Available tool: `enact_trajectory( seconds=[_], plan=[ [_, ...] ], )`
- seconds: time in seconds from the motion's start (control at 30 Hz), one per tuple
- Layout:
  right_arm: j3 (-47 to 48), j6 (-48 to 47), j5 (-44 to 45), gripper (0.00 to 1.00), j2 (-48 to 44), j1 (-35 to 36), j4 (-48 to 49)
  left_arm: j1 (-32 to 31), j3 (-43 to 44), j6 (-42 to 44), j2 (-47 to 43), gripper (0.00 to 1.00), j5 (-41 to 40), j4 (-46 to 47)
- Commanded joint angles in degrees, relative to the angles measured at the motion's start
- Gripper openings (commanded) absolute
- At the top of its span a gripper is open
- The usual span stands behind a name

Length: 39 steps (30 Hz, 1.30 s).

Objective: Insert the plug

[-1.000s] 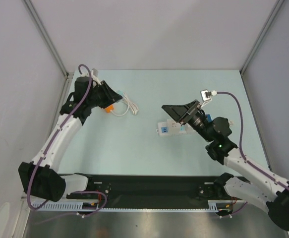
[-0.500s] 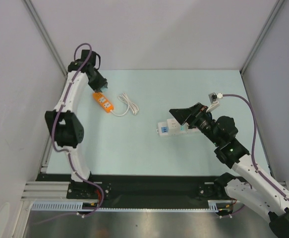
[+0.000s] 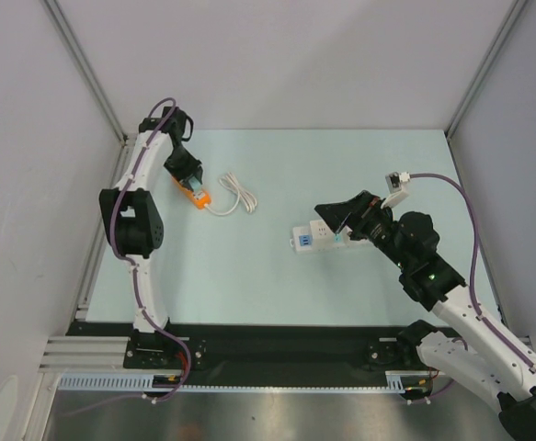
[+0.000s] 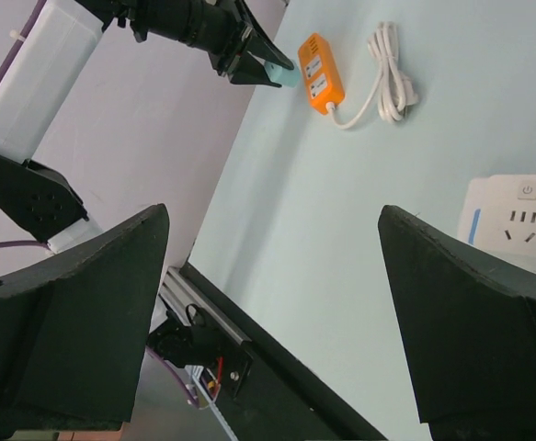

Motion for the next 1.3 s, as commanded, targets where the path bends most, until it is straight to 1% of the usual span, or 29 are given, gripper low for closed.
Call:
enact_trajectory(
  seconds=[0.0,0.2,0.23,0.37,0.67,0.8,0.83,0.97,1.1,1.27],
  plan=[
    [2.5,-1.2,1.6,1.00,-0.2,-0.2,-0.8,1.3,2.1,-2.5,1.9,0.00,1.0,-1.1],
    [2.6,-1.4,2.2,1.00,-0.9,-0.1,-1.2,2.6,1.8,-5.2,3.5,0.00,2.3,-1.2],
    [2.6,-1.6,2.4,1.00,-0.9,-0.2,-1.3,2.8,1.8,-5.5,3.7,0.00,4.3,-1.2],
    [2.6,-1.8,3.0,1.00,-0.9,-0.2,-1.6,3.1,1.7,-6.9,4.9,0.00,5.8,-1.9],
    [2.5,-2.8,4.3,1.00,-2.1,-0.2,-2.9,3.6,1.1,-9.5,6.7,0.00,4.9,-2.3],
    [2.4,-3.2,4.6,1.00,-2.4,-0.2,-2.9,3.6,3.4,-8.9,8.1,0.00,5.1,-1.9],
    [2.5,-3.2,4.6,1.00,-2.3,-0.2,-2.9,5.2,3.7,-8.5,8.2,0.00,5.4,-1.7],
    [2.3,-3.3,4.6,1.00,-2.2,-0.2,-2.9,5.8,3.6,-6.4,9.7,0.00,6.8,0.1],
    [2.2,-3.2,4.6,1.00,-2.2,-0.2,-2.9,6.3,2.6,-3.5,10.7,0.00,5.1,0.2],
    [1.6,-2.9,6.4,1.00,-1.9,-0.2,-2.7,6.4,1.4,-1.4,12.2,0.00,5.8,0.5]
  ],
)
